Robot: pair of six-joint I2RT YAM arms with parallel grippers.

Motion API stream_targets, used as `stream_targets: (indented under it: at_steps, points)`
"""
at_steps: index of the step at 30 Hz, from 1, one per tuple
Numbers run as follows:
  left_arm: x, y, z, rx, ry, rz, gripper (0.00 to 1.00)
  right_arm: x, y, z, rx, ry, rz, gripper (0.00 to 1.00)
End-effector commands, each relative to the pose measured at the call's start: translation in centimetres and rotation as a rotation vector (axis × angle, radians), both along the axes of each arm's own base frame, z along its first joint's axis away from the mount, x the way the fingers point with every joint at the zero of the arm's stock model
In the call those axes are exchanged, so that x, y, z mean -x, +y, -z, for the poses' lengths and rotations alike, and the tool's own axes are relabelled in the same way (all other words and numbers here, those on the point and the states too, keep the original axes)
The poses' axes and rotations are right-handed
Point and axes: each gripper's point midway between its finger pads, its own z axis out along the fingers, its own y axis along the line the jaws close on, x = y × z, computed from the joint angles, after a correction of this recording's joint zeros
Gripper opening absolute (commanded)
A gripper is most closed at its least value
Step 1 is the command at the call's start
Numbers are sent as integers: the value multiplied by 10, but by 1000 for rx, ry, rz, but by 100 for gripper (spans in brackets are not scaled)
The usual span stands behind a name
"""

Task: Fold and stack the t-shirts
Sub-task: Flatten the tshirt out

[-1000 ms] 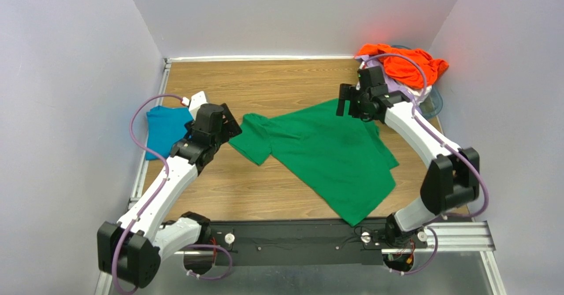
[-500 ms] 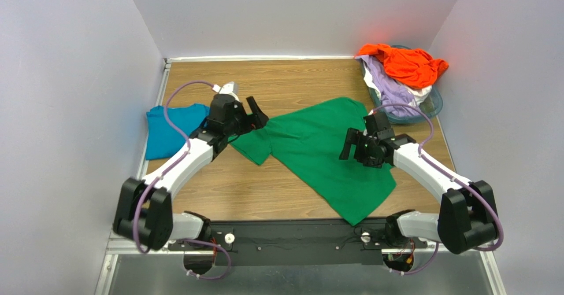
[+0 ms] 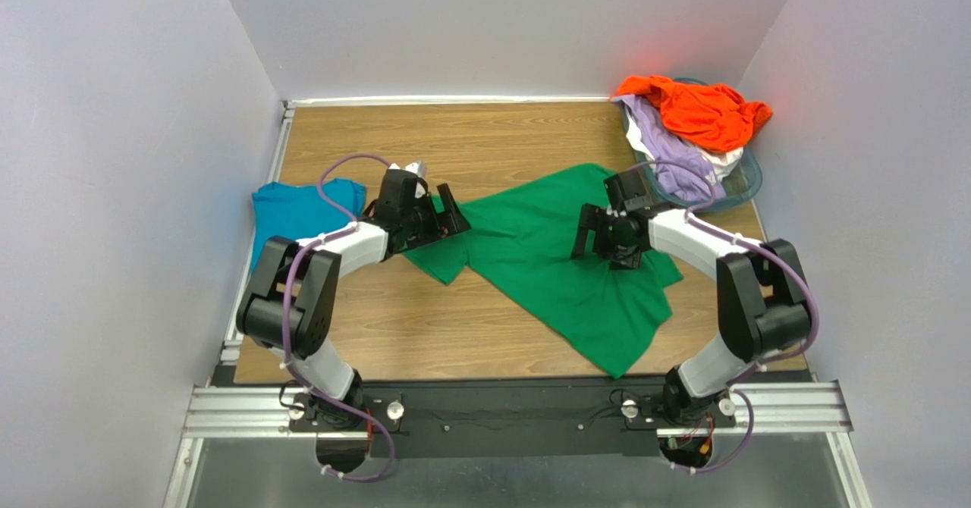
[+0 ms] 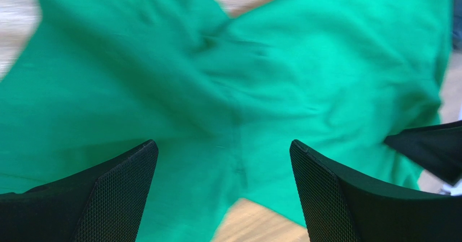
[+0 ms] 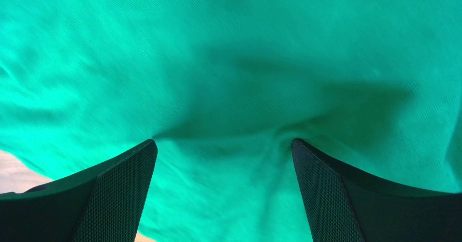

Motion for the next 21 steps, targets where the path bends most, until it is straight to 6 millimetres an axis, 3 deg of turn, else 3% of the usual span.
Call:
stream_targets:
  at_steps: [1, 5, 8, 10, 11, 13, 15, 17, 18, 19, 21]
  points:
    - [-3, 17, 17, 5, 39, -24, 98, -29, 11, 17, 7, -1, -39, 100]
    - [3, 31, 28, -15, 75, -59, 98, -60, 23, 18, -8, -21, -70, 100]
    - [9, 48, 36, -54, 105, -114, 98, -81, 35, 35, -16, 3, -102, 100]
    - [13, 49, 33, -53, 101, -125, 98, -95, 39, 41, -16, 0, -118, 100]
    - [19, 49, 35, -44, 113, -126, 98, -111, 44, 35, -23, -32, -128, 100]
    - [23, 51, 28, -43, 102, -140, 98, -122, 48, 49, -17, -20, -152, 100]
    - [25, 57, 25, -67, 90, -168, 98, -143, 56, 43, -26, -59, -171, 100]
    - [28, 62, 11, -91, 57, -184, 98, -157, 61, 35, -34, -93, -190, 100]
    - [27, 64, -5, -88, 16, -194, 98, -160, 62, 28, -35, -109, -198, 100]
    - [31, 67, -10, -101, 19, -200, 98, -164, 63, 17, -35, -138, -212, 100]
    - [29, 75, -31, -131, -34, -239, 98, -173, 64, -26, -42, -231, -220, 100]
